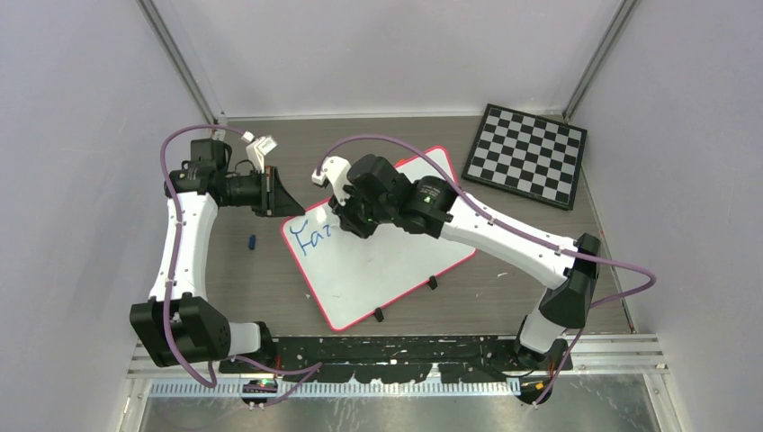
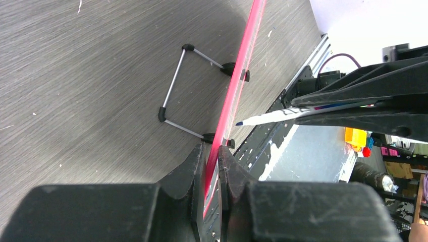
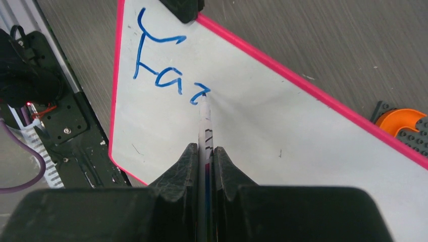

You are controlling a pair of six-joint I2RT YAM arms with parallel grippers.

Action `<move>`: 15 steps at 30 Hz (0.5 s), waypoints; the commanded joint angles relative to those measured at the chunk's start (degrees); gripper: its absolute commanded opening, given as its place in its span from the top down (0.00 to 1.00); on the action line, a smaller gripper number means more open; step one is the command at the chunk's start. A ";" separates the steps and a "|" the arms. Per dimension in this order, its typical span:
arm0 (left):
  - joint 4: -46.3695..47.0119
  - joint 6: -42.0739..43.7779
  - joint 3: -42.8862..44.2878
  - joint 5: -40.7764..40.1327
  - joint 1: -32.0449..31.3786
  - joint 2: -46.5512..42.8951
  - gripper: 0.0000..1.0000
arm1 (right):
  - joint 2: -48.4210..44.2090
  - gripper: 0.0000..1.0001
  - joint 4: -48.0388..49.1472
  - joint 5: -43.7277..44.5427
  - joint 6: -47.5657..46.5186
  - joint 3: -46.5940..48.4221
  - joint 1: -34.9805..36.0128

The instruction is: Write a sentence on the whiteboard

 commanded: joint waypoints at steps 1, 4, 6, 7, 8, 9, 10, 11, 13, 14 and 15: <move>-1.56 -0.72 -0.15 0.06 -0.92 -0.90 1.00 | -1.14 1.00 0.97 1.80 -1.02 4.59 -0.31; -1.51 -0.53 -0.21 0.07 -0.92 -0.93 1.00 | -0.22 1.00 1.42 2.11 -0.97 5.01 -0.61; -1.57 -0.59 -0.21 0.14 -0.95 -0.91 1.00 | 0.48 1.00 1.64 1.66 -0.82 5.19 -0.76; -1.55 -0.54 -0.26 0.16 -0.96 -0.85 1.00 | 0.78 1.00 1.70 1.51 -0.84 5.31 -0.74; -1.49 -0.53 -0.35 0.10 -0.99 -0.98 1.00 | 1.06 1.00 1.82 1.30 -0.82 5.43 -0.74; -1.47 -0.52 -0.45 0.15 -0.95 -1.01 1.00 | 1.33 1.00 2.01 1.27 -0.77 5.50 -0.75; -1.46 -0.48 -0.43 0.16 -0.88 -1.09 1.00 | 1.59 1.00 1.97 1.26 -0.66 5.50 -0.81; -1.51 -0.44 -0.41 0.16 -0.96 -1.04 1.00 | 1.78 1.00 2.06 -0.54 -0.58 5.39 -0.83; -1.46 -0.37 -0.52 0.08 -0.90 -0.96 1.00 | 1.98 1.00 2.44 -0.73 -0.68 4.82 -0.82; -1.46 -0.34 -0.53 0.05 -0.98 -1.00 1.00 | 2.07 1.00 2.61 -0.55 -0.79 4.43 -0.76; -1.46 -0.33 -0.56 0.05 -0.99 -0.96 1.00 | 2.04 1.00 2.72 -0.38 -0.81 4.05 -0.82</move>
